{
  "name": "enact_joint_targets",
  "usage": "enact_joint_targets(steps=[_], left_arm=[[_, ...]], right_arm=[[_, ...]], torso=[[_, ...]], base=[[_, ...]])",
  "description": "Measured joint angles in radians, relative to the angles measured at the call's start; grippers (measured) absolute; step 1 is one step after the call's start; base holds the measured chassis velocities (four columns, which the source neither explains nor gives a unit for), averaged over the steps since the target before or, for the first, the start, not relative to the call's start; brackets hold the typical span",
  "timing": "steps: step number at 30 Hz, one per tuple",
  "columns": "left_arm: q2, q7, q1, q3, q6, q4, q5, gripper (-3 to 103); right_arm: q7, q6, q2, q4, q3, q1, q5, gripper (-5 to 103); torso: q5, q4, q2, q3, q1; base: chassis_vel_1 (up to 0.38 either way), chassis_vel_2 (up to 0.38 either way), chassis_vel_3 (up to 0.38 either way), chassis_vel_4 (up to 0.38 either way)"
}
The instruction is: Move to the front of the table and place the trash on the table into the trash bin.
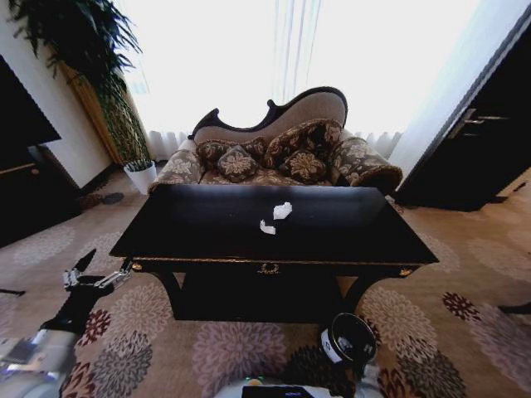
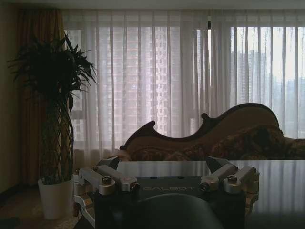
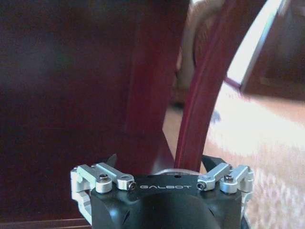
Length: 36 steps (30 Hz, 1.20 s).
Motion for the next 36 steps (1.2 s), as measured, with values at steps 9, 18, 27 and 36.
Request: enact_joint_targets(steps=[9, 18, 27, 36], left_arm=[[0.0, 0.0, 0.0, 0.0, 0.0, 0.0, 0.0, 100], [0.0, 0.0, 0.0, 0.0, 0.0, 0.0, 0.0, 100], [0.0, 0.0, 0.0, 0.0, 0.0, 0.0, 0.0, 100], [0.0, 0.0, 0.0, 0.0, 0.0, 0.0, 0.0, 100]], right_arm=[[0.007, 0.056, 0.088, 0.291, 0.036, -0.254, 0.037, 100], [0.085, 0.108, 0.201, 0.499, 0.066, -0.42, -0.021, 100], [0.106, 0.135, 0.228, 0.692, 0.119, -0.522, -0.025, 100], [0.127, 0.128, 0.221, 0.869, 0.156, -0.599, -0.029, 100]], torso=[[-0.0001, -0.0001, 0.0, 0.0, 0.0], [0.0001, -0.0002, 0.0, 0.0, 0.0], [0.0, -0.0001, 0.0, 0.0, 0.0], [0.0002, -0.0001, 0.0, 0.0, 0.0]], base=[[0.0, 0.0, 0.0, 0.0], [0.0, 0.0, 0.0, 0.0], [0.0, 0.0, 0.0, 0.0], [0.0, 0.0, 0.0, 0.0]])
